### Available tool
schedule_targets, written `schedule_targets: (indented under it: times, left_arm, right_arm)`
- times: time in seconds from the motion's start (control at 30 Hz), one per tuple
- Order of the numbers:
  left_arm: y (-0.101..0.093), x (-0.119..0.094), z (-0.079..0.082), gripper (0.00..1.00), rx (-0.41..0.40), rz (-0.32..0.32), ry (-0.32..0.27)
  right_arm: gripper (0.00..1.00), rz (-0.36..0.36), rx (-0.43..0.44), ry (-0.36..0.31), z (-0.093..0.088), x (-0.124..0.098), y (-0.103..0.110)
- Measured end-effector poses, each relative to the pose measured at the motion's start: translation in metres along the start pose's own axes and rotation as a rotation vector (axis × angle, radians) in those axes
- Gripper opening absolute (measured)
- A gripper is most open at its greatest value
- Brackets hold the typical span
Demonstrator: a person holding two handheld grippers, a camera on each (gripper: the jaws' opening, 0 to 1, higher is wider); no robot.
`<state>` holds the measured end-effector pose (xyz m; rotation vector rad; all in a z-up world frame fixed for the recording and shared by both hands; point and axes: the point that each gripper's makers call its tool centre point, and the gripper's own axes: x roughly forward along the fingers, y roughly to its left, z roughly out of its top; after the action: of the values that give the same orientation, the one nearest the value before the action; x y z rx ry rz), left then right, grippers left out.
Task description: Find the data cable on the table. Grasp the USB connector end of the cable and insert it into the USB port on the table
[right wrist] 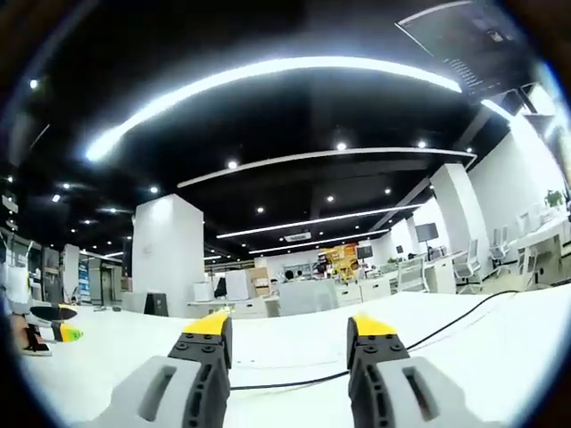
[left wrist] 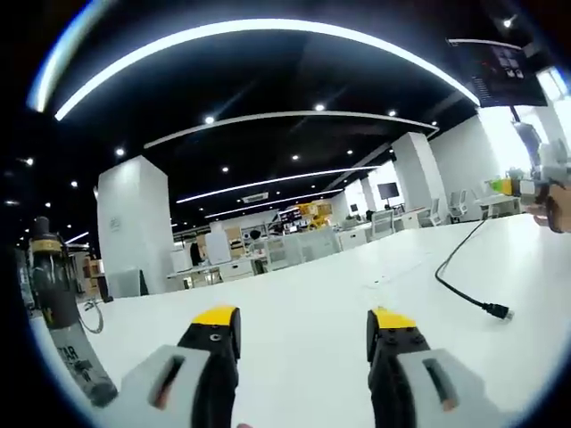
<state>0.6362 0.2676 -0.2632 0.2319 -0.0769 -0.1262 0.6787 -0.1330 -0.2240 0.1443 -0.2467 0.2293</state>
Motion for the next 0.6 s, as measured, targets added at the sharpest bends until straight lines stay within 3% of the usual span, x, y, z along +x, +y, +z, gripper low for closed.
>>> schedule_targets:
  times: [0.6]
  left_arm:
    - [-0.0012,0.0004,-0.0024,0.58,0.019,-0.003,0.018]
  right_arm:
    - [0.54,0.008,0.006,0.010,-0.0029,0.0012,0.0001]
